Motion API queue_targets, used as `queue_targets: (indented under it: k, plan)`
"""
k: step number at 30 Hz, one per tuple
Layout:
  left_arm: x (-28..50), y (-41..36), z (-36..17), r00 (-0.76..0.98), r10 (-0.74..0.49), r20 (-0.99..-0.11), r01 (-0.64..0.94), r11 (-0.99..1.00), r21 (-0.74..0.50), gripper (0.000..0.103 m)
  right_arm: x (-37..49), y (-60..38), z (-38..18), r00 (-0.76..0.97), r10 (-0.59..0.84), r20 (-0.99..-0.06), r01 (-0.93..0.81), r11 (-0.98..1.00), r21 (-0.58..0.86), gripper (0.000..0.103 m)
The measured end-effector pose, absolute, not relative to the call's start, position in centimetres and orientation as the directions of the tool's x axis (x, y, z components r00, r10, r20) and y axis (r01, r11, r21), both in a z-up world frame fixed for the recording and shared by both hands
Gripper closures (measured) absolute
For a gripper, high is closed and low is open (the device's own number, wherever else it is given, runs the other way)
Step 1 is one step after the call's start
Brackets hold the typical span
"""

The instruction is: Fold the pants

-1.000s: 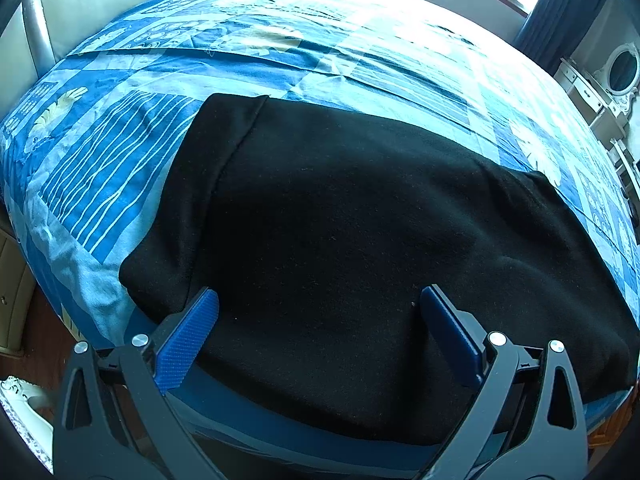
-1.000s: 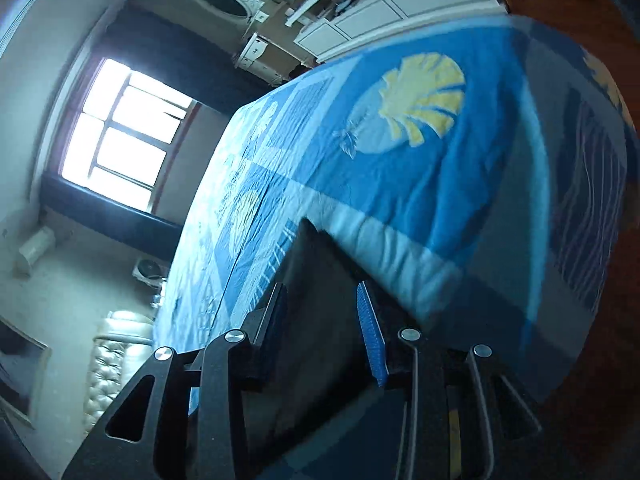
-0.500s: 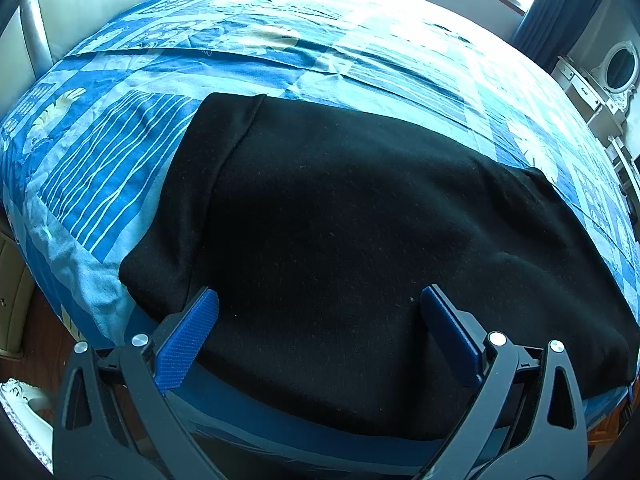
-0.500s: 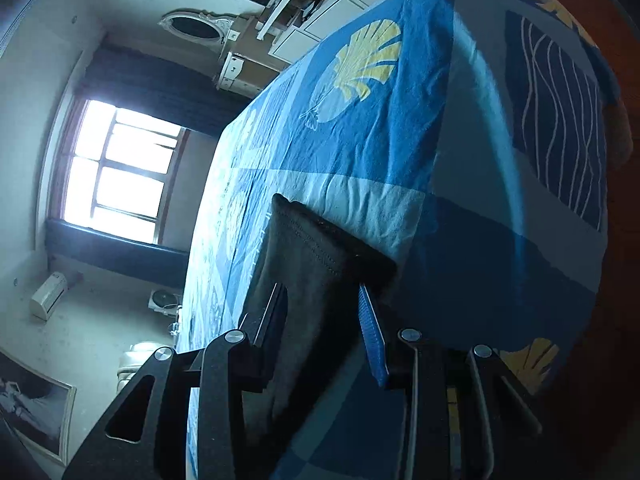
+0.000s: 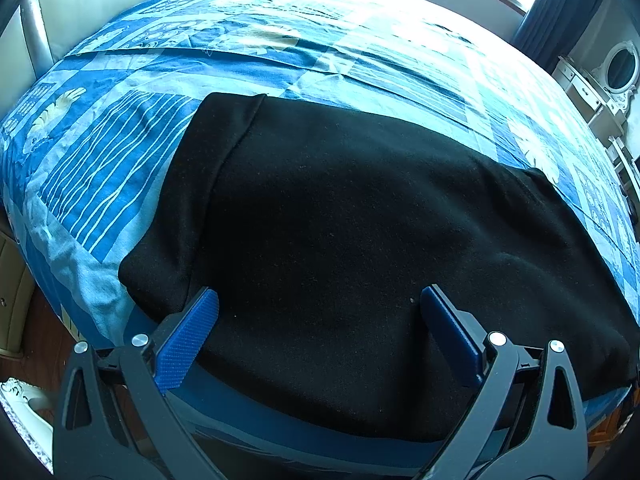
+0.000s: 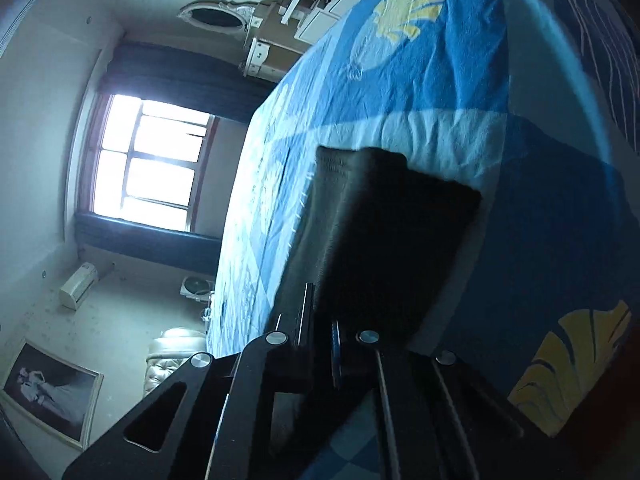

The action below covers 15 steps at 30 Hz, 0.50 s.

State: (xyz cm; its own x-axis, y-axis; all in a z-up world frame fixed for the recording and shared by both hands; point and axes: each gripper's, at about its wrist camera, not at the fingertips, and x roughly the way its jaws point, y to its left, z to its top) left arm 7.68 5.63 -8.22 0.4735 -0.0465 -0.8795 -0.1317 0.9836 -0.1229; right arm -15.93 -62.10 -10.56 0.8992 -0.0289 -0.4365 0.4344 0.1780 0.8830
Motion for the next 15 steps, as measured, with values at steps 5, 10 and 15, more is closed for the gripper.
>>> queue_targets:
  k: [5,10,15]
  plan:
    - [7.8,5.7,-8.3,0.471,-0.053,-0.881,-0.126,0.984,-0.127,0.002,-15.8,-63.1,-10.9,0.850,-0.045,-0.525,0.521,0.212,0.827,0.097]
    - [7.6,5.6,-8.3,0.478,-0.049,-0.877,-0.131,0.983,-0.126,0.002,-16.5,-62.2,-13.2,0.883,-0.010,-0.469,0.468,0.090,0.879,0.090]
    - [7.6,5.5,-8.3,0.478,-0.049,-0.877,-0.131,0.983,-0.126,0.002,-14.6,-59.0,-11.3,0.904,0.068,-0.421,0.407,0.161,0.899,0.061]
